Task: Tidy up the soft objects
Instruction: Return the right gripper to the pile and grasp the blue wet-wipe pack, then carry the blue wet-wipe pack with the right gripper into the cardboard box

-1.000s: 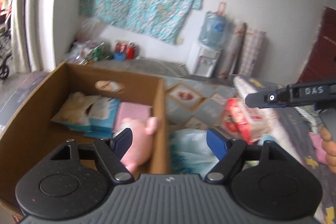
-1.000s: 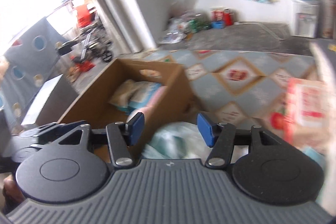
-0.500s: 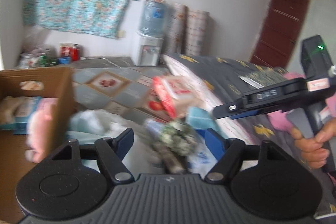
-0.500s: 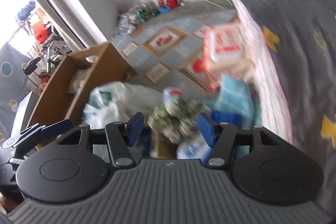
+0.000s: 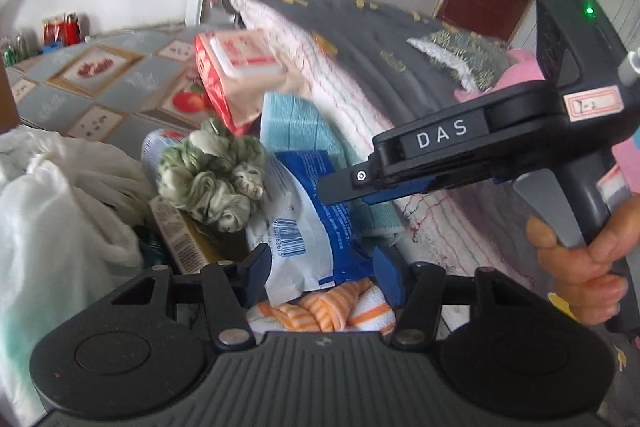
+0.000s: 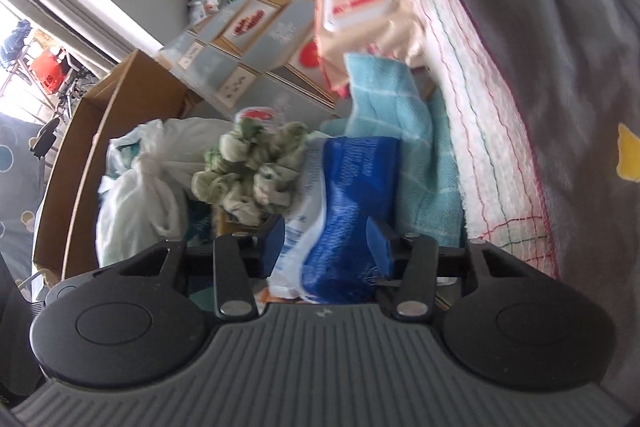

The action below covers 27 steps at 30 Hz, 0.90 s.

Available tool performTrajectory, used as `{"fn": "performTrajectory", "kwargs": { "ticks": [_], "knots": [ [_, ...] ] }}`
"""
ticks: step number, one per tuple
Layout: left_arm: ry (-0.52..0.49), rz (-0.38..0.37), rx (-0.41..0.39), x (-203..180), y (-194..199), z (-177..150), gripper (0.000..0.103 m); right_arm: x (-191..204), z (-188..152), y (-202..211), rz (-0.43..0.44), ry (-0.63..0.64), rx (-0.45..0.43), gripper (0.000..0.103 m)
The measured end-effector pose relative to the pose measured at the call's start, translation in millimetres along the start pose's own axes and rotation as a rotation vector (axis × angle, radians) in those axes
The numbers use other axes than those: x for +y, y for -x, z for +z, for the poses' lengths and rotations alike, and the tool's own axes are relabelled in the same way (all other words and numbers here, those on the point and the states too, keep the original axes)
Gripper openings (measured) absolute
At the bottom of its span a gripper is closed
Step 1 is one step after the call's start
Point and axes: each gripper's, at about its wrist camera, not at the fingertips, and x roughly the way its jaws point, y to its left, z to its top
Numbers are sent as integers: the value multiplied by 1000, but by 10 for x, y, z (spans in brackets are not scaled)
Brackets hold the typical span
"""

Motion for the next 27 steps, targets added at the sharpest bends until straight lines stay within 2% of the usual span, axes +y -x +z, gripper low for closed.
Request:
{"fn": "performTrajectory", "kwargs": {
  "ticks": [2, 3, 8, 14, 19, 23, 27],
  "knots": [
    [8, 10, 32, -8, -98, 35, 71, -43, 28, -68, -1, -13, 16, 45],
    [10, 11, 47, -9, -144, 62, 73, -61, 42, -99, -4, -19, 23, 45],
    [42, 45, 112, 25, -353, 142, 75, -116, 111, -230, -10, -28, 52, 46],
    [71, 53, 152, 85, -536, 190, 78, -137, 166, -404, 1, -34, 83, 47],
    [62, 76, 144, 85, -584, 202, 79, -154, 183, -434, 14, -45, 67, 44],
    [65, 81, 134, 95, -559, 220, 73, -142, 183, -390, 17, -57, 53, 42],
    [87, 70, 110, 100, -454, 249, 71, -100, 193, -267, 25, -61, 31, 42]
  ]
}}
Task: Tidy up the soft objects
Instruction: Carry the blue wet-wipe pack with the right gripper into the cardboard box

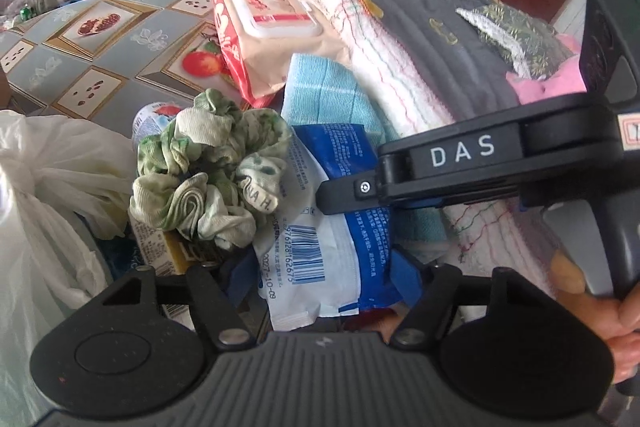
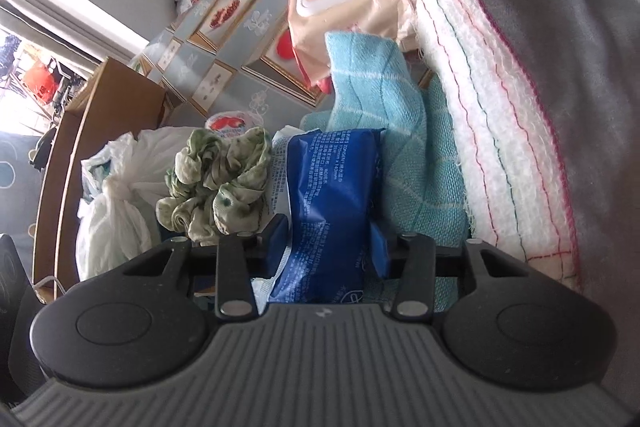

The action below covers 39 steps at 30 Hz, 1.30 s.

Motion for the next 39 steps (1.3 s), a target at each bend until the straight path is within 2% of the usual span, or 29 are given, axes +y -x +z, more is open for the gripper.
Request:
{"fn": "performTrajectory", "kwargs": {
  "ticks": [13, 23, 32, 39],
  "knots": [
    [-13, -45, -198, -164, 780, 98, 71, 341, -59, 847, 72, 25, -179, 42],
    [-34, -23, -379, -173, 1534, -12, 71, 914, -208, 1363, 146, 116, -294, 43],
    [1, 66, -494, 66, 2100, -163, 71, 1625, -285, 1359, 237, 216, -309, 43],
    [67, 182, -531, 470, 2433, -302, 71, 2263, -275, 984, 332, 263, -237, 44]
  ]
}}
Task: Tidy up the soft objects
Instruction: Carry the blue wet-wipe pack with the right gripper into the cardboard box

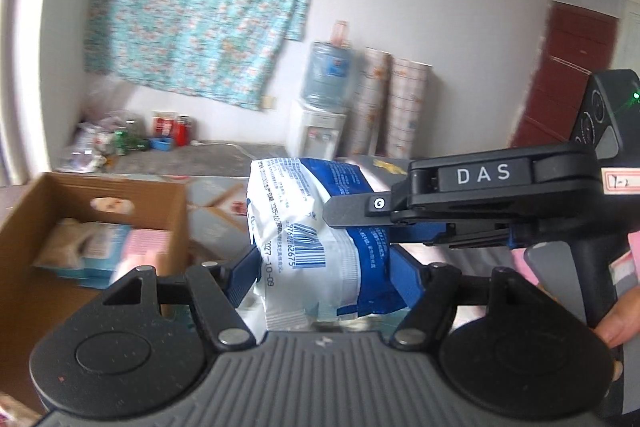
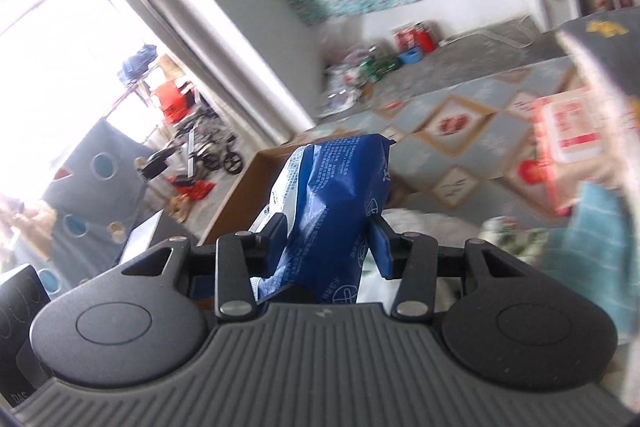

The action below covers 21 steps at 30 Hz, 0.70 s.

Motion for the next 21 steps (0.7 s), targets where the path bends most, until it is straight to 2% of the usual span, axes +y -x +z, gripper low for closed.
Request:
{"fn": "performTrajectory", "kwargs": {
  "ticks": [13, 21],
  "knots": [
    [94, 205, 34, 1107, 201, 115, 71, 888, 37, -1302, 111, 56, 196, 44],
    [158, 237, 145, 1912, 45, 41, 71, 1074, -12, -2257, 86, 43, 343, 44]
  ]
}}
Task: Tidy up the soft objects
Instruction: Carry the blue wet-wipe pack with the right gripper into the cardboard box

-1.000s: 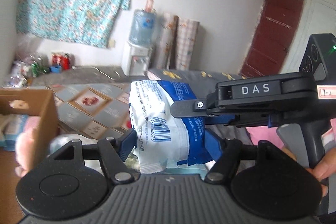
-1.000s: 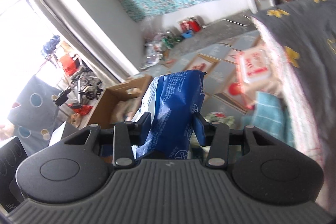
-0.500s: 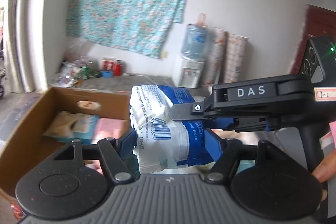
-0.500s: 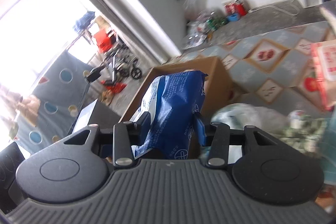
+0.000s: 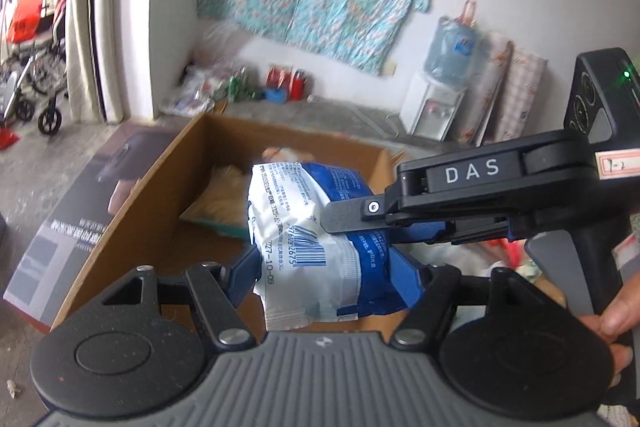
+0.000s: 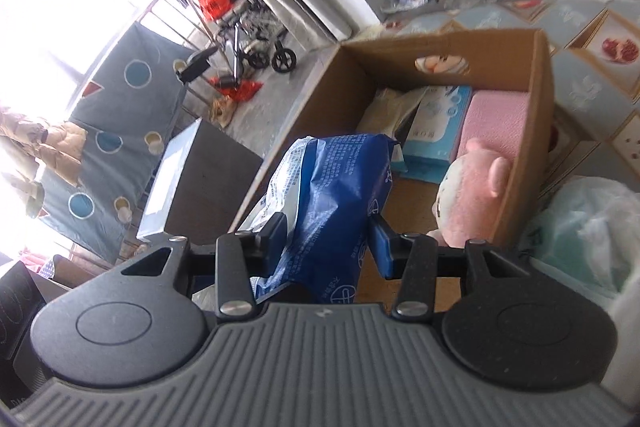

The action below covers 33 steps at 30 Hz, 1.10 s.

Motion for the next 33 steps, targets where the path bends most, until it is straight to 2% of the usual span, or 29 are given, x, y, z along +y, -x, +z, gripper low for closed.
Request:
{"fn": "performTrajectory", "kwargs": {
  "ticks": [6, 9, 12, 15, 17, 20, 24, 26, 31, 33],
  "knots": [
    [-6, 11, 92, 360, -457, 16, 70, -202, 157, -628, -34, -61, 91, 44],
    [-25, 38, 122, 461, -702, 79, 70, -302, 266, -928, -41, -100, 103, 44],
    [-62, 88, 135, 563, -899, 147, 70, -391, 356, -1241, -45, -144, 101, 42],
    [-110, 174, 162, 606, -1026, 111, 66, -514, 340, -1566, -70, -195, 158, 40],
    [-124, 181, 163, 614, -1007, 74, 64, -543, 299, -1690, -85, -204, 188, 36],
    [-120, 137, 169, 616, -917, 22, 64, -498, 276, -1741, -89, -190, 206, 38],
    [-149, 153, 165, 575, -754, -6, 64, -522, 218, -1695, -82, -225, 237, 37],
    [-152, 138, 154, 580, -672, 9, 64, -536, 180, -1667, -74, -244, 260, 38],
    [-124, 84, 131, 595, -421, -31, 64, -523, 100, -1759, -93, -233, 300, 40],
    [-109, 75, 133, 609, -370, -60, 64, -510, 88, -1834, -93, -227, 297, 36]
  ]
}}
